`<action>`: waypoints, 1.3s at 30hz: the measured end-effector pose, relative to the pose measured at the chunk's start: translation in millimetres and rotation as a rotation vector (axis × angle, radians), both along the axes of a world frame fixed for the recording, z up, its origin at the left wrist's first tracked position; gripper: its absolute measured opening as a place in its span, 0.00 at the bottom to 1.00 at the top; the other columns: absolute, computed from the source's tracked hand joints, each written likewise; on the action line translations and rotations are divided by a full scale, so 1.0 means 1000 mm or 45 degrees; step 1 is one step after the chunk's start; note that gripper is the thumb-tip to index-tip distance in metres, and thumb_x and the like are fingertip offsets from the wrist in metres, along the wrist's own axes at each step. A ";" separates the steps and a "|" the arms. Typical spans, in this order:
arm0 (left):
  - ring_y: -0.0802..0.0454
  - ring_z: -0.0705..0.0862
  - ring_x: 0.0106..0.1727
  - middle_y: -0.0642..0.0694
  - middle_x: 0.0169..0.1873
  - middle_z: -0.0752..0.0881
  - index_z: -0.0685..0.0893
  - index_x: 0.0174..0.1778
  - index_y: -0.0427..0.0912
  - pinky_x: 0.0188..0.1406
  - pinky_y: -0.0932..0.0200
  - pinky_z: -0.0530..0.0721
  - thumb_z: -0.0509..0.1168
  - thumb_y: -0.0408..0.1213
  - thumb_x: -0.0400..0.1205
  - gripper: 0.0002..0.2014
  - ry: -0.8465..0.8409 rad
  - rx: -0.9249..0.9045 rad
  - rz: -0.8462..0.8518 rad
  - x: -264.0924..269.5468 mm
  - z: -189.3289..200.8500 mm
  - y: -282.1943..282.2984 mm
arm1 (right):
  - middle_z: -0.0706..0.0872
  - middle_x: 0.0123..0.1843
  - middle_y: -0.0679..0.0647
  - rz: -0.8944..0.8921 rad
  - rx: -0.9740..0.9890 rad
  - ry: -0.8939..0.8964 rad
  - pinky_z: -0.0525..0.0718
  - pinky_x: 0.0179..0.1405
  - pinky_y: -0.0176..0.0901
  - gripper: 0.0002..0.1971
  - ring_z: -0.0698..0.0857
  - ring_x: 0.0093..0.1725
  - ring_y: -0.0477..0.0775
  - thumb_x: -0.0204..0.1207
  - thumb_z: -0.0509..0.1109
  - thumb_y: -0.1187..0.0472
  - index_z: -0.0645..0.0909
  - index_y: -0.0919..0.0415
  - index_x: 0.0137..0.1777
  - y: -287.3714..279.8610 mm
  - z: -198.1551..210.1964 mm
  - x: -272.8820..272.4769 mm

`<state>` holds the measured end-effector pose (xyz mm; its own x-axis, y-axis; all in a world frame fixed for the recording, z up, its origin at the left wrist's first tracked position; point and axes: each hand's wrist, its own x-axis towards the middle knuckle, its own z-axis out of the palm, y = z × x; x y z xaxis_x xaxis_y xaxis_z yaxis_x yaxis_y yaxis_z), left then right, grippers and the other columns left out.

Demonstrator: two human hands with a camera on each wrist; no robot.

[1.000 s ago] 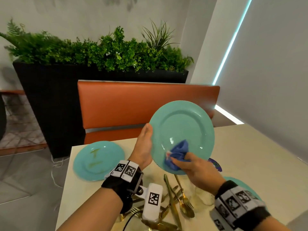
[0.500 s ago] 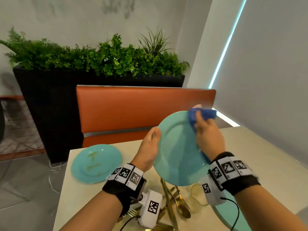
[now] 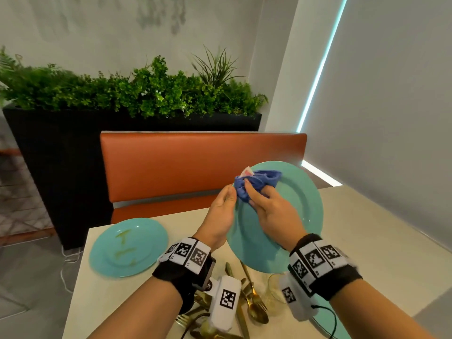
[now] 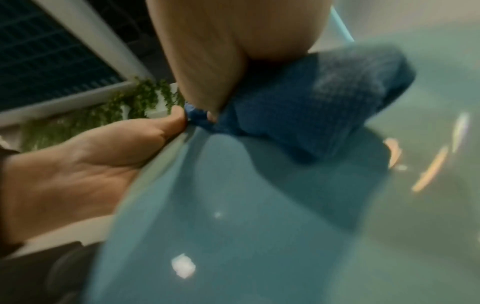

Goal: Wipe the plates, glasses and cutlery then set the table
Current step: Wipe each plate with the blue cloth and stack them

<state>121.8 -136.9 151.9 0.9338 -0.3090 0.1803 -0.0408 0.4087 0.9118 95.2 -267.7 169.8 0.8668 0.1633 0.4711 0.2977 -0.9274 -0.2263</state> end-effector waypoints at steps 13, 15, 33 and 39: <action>0.47 0.86 0.52 0.42 0.53 0.86 0.80 0.54 0.46 0.59 0.48 0.83 0.46 0.47 0.88 0.17 0.213 -0.098 -0.052 0.001 0.004 -0.049 | 0.79 0.61 0.60 0.108 0.023 0.197 0.80 0.43 0.46 0.24 0.83 0.53 0.64 0.79 0.55 0.55 0.67 0.47 0.77 -0.039 -0.040 -0.031; 0.44 0.86 0.53 0.42 0.54 0.87 0.79 0.54 0.48 0.59 0.46 0.83 0.46 0.48 0.88 0.17 0.233 -0.109 -0.041 0.003 0.000 -0.054 | 0.76 0.63 0.57 0.172 -0.244 0.413 0.80 0.50 0.48 0.23 0.80 0.58 0.62 0.83 0.54 0.55 0.65 0.42 0.77 -0.071 -0.042 -0.043; 0.47 0.86 0.57 0.41 0.60 0.85 0.77 0.64 0.45 0.55 0.48 0.86 0.49 0.51 0.87 0.20 0.250 0.146 -0.116 0.005 -0.039 -0.181 | 0.77 0.62 0.58 0.029 -0.196 0.611 0.78 0.50 0.50 0.24 0.81 0.56 0.63 0.81 0.55 0.59 0.68 0.41 0.75 -0.198 -0.080 -0.079; 0.48 0.84 0.57 0.48 0.59 0.83 0.77 0.56 0.59 0.57 0.42 0.85 0.47 0.58 0.85 0.16 0.526 0.220 -0.069 -0.008 -0.070 -0.234 | 0.74 0.71 0.57 -0.743 -0.109 0.507 0.79 0.52 0.48 0.21 0.80 0.62 0.64 0.84 0.56 0.56 0.67 0.40 0.76 -0.304 -0.084 -0.085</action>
